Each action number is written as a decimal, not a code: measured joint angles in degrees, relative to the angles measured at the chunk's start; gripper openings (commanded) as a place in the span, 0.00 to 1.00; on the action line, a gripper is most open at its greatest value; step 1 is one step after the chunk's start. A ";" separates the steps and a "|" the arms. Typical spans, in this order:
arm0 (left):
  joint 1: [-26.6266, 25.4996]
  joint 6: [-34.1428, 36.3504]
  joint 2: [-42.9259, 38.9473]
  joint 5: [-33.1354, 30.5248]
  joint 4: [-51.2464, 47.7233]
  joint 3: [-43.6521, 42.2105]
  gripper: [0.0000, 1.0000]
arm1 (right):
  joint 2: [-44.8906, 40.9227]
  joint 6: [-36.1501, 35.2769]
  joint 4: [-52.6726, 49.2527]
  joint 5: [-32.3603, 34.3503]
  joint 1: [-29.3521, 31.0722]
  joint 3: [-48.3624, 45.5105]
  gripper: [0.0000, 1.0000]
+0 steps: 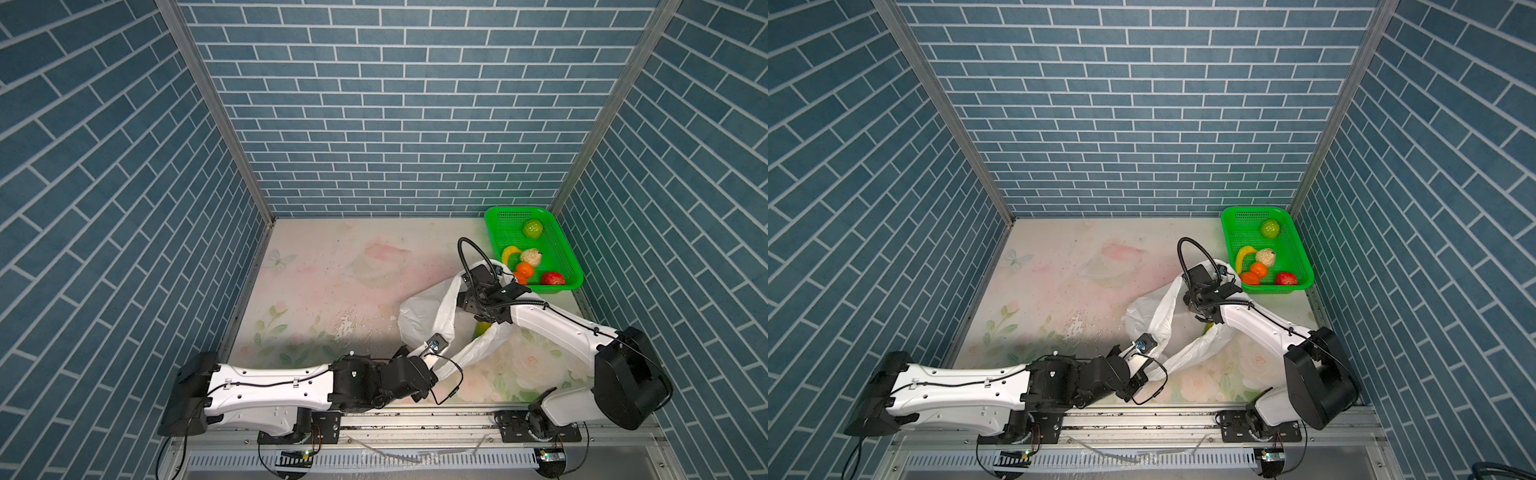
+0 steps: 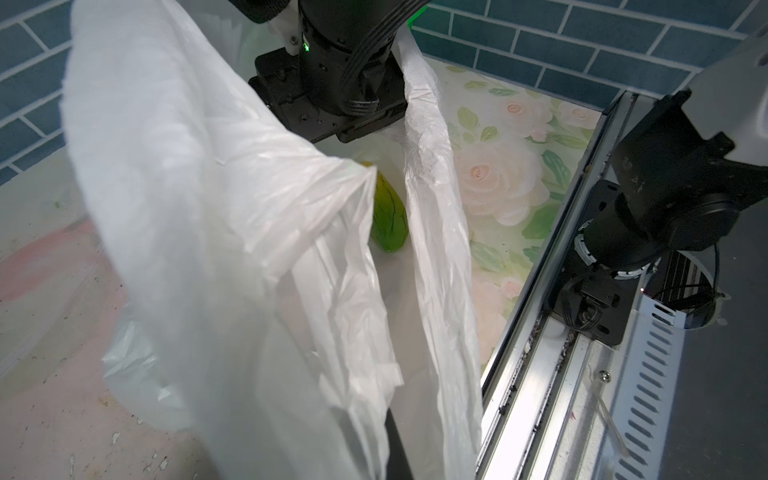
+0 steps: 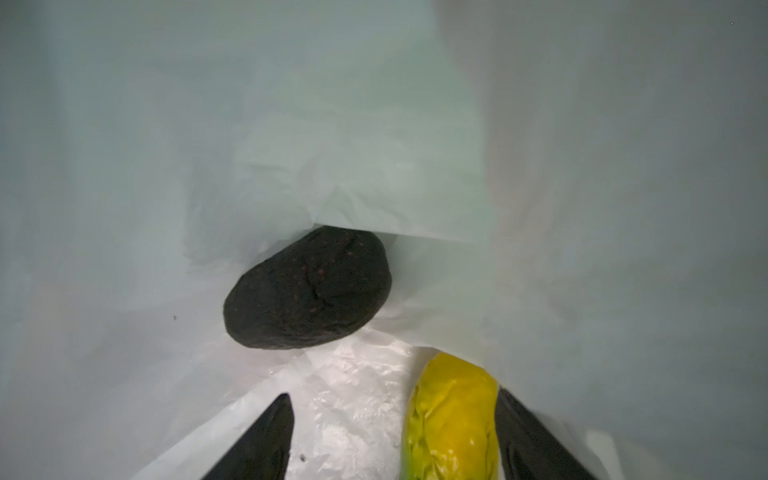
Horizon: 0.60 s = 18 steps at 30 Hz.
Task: Untie the knot of the plastic bag and take out the fruit
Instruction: 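Reach the right gripper deeper into the bag toward the dark avocado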
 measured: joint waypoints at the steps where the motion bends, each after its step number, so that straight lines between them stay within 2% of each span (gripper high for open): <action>1: 0.00 0.15 0.09 -0.02 0.15 0.07 0.00 | 0.24 0.02 0.66 -0.55 0.00 0.00 0.79; 8: 0.00 1.42 1.29 0.00 0.83 0.98 0.00 | 1.31 2.67 6.97 -3.02 -0.46 -0.02 0.82; 18: 0.00 2.67 2.23 -0.09 1.07 1.70 0.00 | 8.50 10.16 14.91 -5.33 -2.71 -0.02 0.82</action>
